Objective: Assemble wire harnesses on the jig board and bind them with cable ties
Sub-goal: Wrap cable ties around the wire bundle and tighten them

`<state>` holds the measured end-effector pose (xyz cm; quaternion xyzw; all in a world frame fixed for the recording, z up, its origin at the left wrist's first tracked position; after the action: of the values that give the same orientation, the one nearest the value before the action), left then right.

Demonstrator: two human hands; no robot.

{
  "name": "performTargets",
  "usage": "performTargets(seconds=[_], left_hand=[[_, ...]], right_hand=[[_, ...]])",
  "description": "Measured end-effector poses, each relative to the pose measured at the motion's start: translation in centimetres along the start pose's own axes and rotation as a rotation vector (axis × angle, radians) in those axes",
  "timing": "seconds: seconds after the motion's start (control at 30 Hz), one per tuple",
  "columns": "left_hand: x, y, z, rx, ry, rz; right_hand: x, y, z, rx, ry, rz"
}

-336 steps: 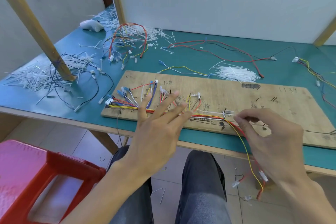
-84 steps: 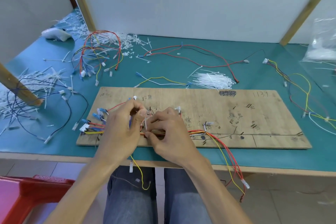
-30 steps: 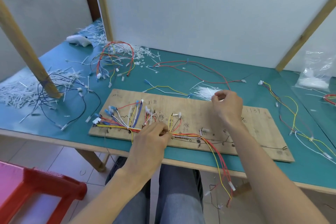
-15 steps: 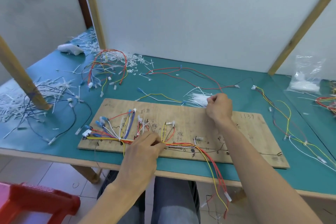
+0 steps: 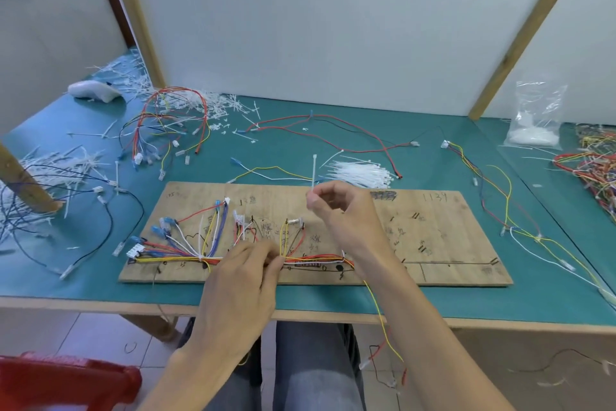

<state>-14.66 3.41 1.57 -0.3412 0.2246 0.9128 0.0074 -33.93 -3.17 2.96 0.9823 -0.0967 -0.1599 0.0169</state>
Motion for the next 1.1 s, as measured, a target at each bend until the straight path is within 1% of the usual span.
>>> performTargets(seconds=[0.07,0.13,0.2,0.27,0.4,0.5,0.63,0.83,0.93,1.03,1.07,1.1], left_hand=[[-0.2,0.1,0.0,-0.034,-0.042,0.029],[-0.3,0.4,0.0,-0.044,-0.017,0.043],[-0.4,0.6,0.1,-0.042,0.043,0.057],[-0.3,0.5,0.4,0.003,0.066,0.067],[-0.1,0.4,0.7,0.045,-0.009,0.060],[-0.1,0.1,0.7,0.057,-0.059,0.023],[-0.2,-0.3,0.4,0.074,-0.076,-0.079],[-0.8,-0.5,0.5,0.134,-0.076,-0.120],[-0.9,-0.6,-0.1,0.110,-0.121,-0.112],[-0.8,-0.7,-0.9,0.075,-0.152,-0.094],[-0.7,-0.6,-1.0,0.076,-0.143,-0.091],[-0.7,-0.6,-1.1,0.082,-0.132,-0.084]], right_hand=[[1.2,-1.9,-0.2,-0.036,0.030,-0.080],[2.1,-3.4,-0.2,-0.057,0.024,-0.124],[2.7,-4.2,0.0,-0.058,0.028,-0.130],[3.0,-4.6,0.2,-0.053,0.061,-0.117],[3.3,-5.1,0.6,-0.051,0.124,-0.120],[3.4,-4.9,0.4,-0.064,0.215,-0.106],[2.7,-4.3,-0.6,-0.124,0.308,-0.041],[3.5,-4.4,0.0,-0.033,0.424,-0.066],[3.6,-4.6,0.2,-0.078,0.365,-0.078],[4.1,-5.3,0.1,-0.163,0.294,-0.195],[4.2,-5.5,0.3,-0.172,0.270,-0.203],[4.2,-5.6,0.5,-0.167,0.250,-0.171]])
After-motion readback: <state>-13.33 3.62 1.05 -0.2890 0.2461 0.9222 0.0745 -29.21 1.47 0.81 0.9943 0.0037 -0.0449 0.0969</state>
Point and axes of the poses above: each hand's wrist, its own y-axis towards the middle knuckle, its own x-axis out of the palm, z = x × y, the point moved 6 cm from there along y, towards the middle knuckle, and after that the axes turned 8 degrees about -y, right-handed, at the moved point
